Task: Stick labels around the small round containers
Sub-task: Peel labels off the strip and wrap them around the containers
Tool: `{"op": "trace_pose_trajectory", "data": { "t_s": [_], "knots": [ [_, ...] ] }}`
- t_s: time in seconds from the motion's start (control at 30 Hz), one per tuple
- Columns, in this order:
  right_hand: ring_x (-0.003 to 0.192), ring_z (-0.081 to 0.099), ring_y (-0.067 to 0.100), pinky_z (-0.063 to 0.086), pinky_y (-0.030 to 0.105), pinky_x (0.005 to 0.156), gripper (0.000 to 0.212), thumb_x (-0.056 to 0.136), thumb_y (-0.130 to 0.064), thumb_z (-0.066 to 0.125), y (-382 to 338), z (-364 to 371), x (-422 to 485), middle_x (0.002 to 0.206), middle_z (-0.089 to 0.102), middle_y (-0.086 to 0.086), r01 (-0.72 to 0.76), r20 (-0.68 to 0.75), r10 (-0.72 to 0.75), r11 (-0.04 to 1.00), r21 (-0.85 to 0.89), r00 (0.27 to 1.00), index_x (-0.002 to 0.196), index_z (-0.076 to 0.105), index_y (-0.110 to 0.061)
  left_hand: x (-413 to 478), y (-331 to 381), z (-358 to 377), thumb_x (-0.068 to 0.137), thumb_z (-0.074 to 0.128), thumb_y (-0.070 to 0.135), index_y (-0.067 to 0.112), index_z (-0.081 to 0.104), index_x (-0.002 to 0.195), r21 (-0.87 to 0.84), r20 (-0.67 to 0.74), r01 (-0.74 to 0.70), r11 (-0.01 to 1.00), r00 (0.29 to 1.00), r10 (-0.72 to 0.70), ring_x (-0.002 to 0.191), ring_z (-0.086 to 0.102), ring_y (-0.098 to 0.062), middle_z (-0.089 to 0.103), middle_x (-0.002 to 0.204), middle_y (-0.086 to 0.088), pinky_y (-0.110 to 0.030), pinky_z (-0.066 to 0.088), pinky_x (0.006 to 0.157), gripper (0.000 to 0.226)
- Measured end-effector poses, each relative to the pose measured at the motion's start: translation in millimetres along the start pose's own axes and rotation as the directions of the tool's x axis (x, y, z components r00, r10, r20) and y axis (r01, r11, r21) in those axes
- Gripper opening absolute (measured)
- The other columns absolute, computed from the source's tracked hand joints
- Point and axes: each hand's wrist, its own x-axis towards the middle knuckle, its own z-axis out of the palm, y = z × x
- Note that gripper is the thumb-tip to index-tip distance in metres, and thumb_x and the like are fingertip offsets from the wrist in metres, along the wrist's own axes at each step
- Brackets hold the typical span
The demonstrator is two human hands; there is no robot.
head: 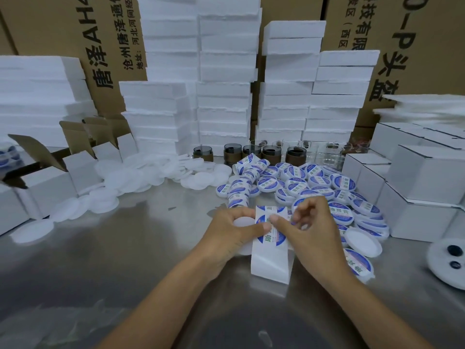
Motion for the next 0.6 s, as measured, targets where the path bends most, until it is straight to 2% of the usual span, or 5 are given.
{"op": "trace_pose_trajectory", "data": {
  "t_s": [0.1, 0.17, 0.33, 0.5, 0.6],
  "knots": [
    [0.083, 0.045, -0.001, 0.035, 0.004, 0.071, 0.034, 0.070, -0.046, 0.070, 6, -3, -1, 0.090, 0.048, -0.013, 0.336, 0.040, -0.336, 0.917, -0.213, 0.941, 0.096, 0.050, -0.037, 1, -1, 0, 0.071, 0.079, 0.023, 0.021, 0.074, 0.081, 0.006, -0.029, -0.025, 1.000, 0.999, 0.026, 0.092, 0.069, -0.023, 0.074, 0.095, -0.004, -0.039, 0.054, 0.085, 0.012],
    [0.093, 0.041, 0.000, 0.030, 0.001, 0.079, 0.038, 0.077, -0.050, 0.057, 10, -2, 2, 0.098, 0.047, -0.014, 0.454, 0.146, -0.430, 0.827, -0.332, 0.891, 0.108, 0.061, -0.029, 1, 0, 0, 0.073, 0.077, 0.023, 0.021, 0.074, 0.086, 0.003, -0.052, -0.029, 1.000, 0.998, 0.029, 0.097, 0.067, -0.026, 0.073, 0.098, -0.006, -0.047, 0.051, 0.092, 0.013],
    [0.099, 0.034, -0.001, 0.031, 0.012, 0.082, 0.034, 0.080, -0.040, 0.063, 14, -5, 9, 0.101, 0.050, -0.013, 0.487, 0.157, -0.466, 0.773, -0.407, 0.871, 0.109, 0.068, -0.023, 1, 1, -1, 0.081, 0.069, 0.031, 0.017, 0.073, 0.091, 0.029, -0.018, -0.032, 0.999, 0.999, 0.033, 0.095, 0.068, -0.026, 0.073, 0.098, -0.007, -0.049, 0.051, 0.093, 0.017],
    [0.089, 0.058, 0.017, 0.043, 0.032, 0.079, 0.029, 0.073, -0.033, 0.068, 11, -6, 7, 0.090, 0.068, -0.005, 0.557, 0.133, -0.566, 0.693, -0.458, 0.814, 0.095, 0.072, -0.014, 1, 2, -1, 0.087, 0.062, 0.032, 0.019, 0.074, 0.082, 0.034, -0.020, -0.067, 0.997, 0.998, 0.068, 0.096, 0.068, -0.025, 0.074, 0.095, -0.004, -0.044, 0.050, 0.095, 0.018],
    [0.082, 0.064, 0.022, 0.043, 0.036, 0.079, 0.028, 0.071, -0.031, 0.070, 10, -6, 6, 0.086, 0.072, 0.000, 0.592, 0.147, -0.613, 0.629, -0.504, 0.776, 0.092, 0.073, -0.014, 3, 1, -3, 0.083, 0.067, 0.030, 0.024, 0.072, 0.071, 0.035, -0.065, -0.093, 0.995, 0.993, 0.095, 0.090, 0.067, -0.024, 0.074, 0.091, -0.005, -0.042, 0.049, 0.091, 0.015]
  ]
}}
